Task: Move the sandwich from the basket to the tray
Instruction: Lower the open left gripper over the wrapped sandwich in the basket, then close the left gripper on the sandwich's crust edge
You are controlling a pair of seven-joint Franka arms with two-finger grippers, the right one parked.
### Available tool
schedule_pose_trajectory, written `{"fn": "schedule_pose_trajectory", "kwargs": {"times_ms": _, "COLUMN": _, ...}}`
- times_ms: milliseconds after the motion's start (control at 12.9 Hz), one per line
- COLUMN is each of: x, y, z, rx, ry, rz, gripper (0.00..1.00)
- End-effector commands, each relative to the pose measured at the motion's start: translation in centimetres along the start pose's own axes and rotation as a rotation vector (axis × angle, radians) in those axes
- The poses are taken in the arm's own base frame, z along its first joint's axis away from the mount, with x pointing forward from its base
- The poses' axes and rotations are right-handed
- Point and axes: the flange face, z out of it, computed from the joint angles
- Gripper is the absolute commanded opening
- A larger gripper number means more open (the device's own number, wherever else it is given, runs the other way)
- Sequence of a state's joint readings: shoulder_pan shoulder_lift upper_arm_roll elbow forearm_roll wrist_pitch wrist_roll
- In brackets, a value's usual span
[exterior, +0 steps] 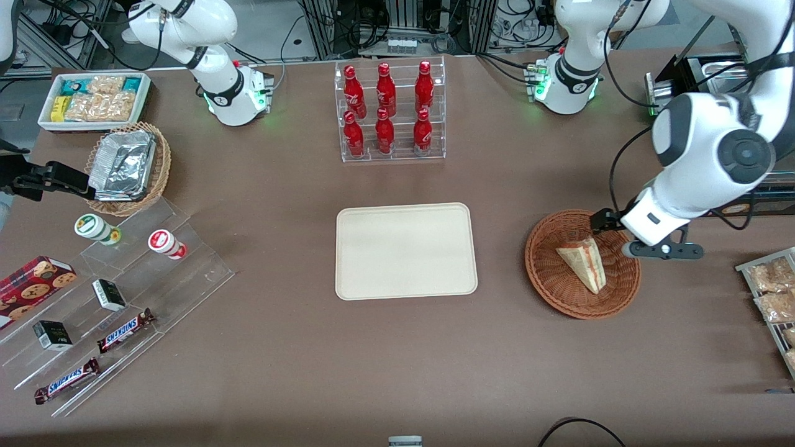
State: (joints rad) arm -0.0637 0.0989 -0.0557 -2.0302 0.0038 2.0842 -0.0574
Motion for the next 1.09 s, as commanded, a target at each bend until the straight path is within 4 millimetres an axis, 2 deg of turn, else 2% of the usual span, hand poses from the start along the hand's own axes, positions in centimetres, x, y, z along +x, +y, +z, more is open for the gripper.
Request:
{"fn": "schedule_pose_trajectory", "kwargs": {"times_ms": 0, "x": -1.7, "y": 0.4, "z": 2.9, "rx": -0.009, "ry": 0.073, "rz": -0.066, "gripper": 1.0}}
{"fn": "schedule_pose_trajectory", "kwargs": {"times_ms": 233, "x": -1.4, "y": 0.5, "z": 5.2, "rx": -0.019, "ry": 0.089, "rz": -0.201, "gripper": 1.0}}
{"fn": "schedule_pose_trajectory", "kwargs": {"times_ms": 543, "x": -1.1, "y": 0.8, "z": 6.4, "rx": -0.03, "ry": 0.089, "rz": -0.502, "gripper": 1.0}}
{"fn": "schedule_pose_trajectory", "kwargs": {"times_ms": 698, "x": -1.7, "y": 0.8, "z": 7.2, "rx": -0.025, "ry": 0.072, "rz": -0.522, "gripper": 1.0}}
{"fn": "schedule_pose_trajectory", "kwargs": {"times_ms": 853, "x": -1.7, "y": 0.8, "z": 7.5, "rx": -0.034, "ry": 0.086, "rz": -0.598, "gripper": 1.0}}
{"fn": "schedule_pose_trajectory", "kwargs": {"times_ms": 1008, "x": -1.5, "y": 0.8, "z": 8.4, "rx": -0.032, "ry": 0.081, "rz": -0.604, "gripper": 1.0}}
